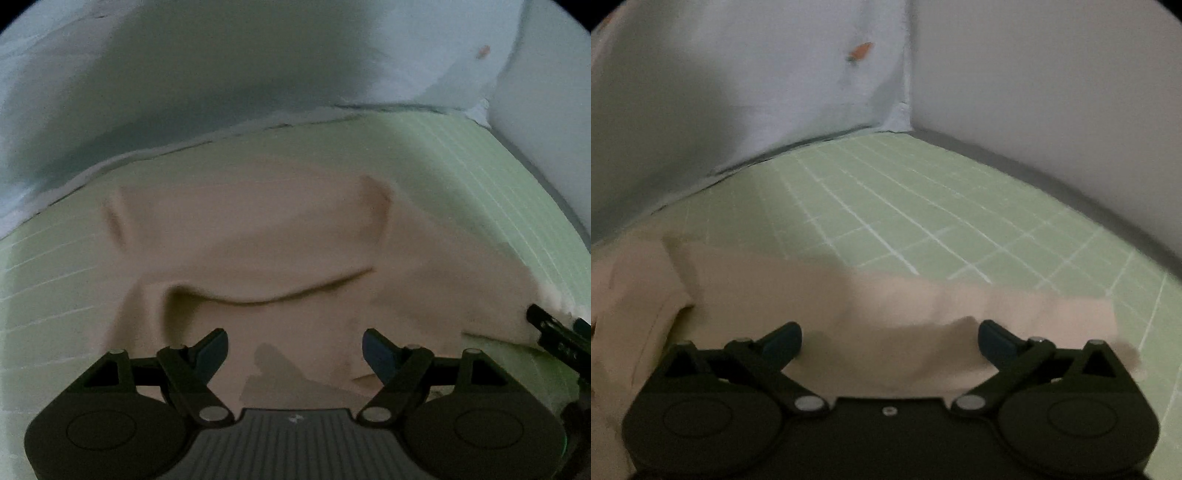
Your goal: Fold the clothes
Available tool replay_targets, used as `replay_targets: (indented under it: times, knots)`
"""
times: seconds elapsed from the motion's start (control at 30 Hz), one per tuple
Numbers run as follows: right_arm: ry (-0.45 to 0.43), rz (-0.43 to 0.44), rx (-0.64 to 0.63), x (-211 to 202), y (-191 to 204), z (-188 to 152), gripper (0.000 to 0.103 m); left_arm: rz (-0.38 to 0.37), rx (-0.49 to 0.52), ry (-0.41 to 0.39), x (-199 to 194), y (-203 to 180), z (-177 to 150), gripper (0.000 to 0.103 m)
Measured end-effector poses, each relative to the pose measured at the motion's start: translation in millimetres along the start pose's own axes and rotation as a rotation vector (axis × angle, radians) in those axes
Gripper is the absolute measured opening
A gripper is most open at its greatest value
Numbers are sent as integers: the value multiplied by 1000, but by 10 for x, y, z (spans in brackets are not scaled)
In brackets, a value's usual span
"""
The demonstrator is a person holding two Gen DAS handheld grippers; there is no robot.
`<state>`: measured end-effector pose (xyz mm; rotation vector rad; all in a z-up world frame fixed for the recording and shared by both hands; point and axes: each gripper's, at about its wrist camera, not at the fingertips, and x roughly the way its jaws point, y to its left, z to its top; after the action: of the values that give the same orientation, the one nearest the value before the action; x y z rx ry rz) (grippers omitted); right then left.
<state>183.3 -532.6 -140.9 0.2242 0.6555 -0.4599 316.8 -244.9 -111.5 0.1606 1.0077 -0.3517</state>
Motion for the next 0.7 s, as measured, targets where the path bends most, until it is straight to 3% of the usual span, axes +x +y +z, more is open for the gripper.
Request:
replay_targets:
  times: [0.13, 0.23, 0.3, 0.5, 0.7]
  knots:
    - [-5, -25, -53, 34, 75, -11, 103, -33, 50, 16, 85, -163, -20, 72]
    - [-5, -14, -52, 82, 96, 6, 103, -39, 86, 26, 143, -251, -48, 41]
    - [-6, -17, -54, 61, 105, -5, 103, -67, 116, 30, 145, -291, -100, 6]
    - [-8, -21, -54, 73, 127, -15, 103, -111, 43, 25, 43, -203, -224, 2]
    - [-8, -20, -51, 69, 123, -15, 103, -143, -138, 11, -198, -9, -395, 2]
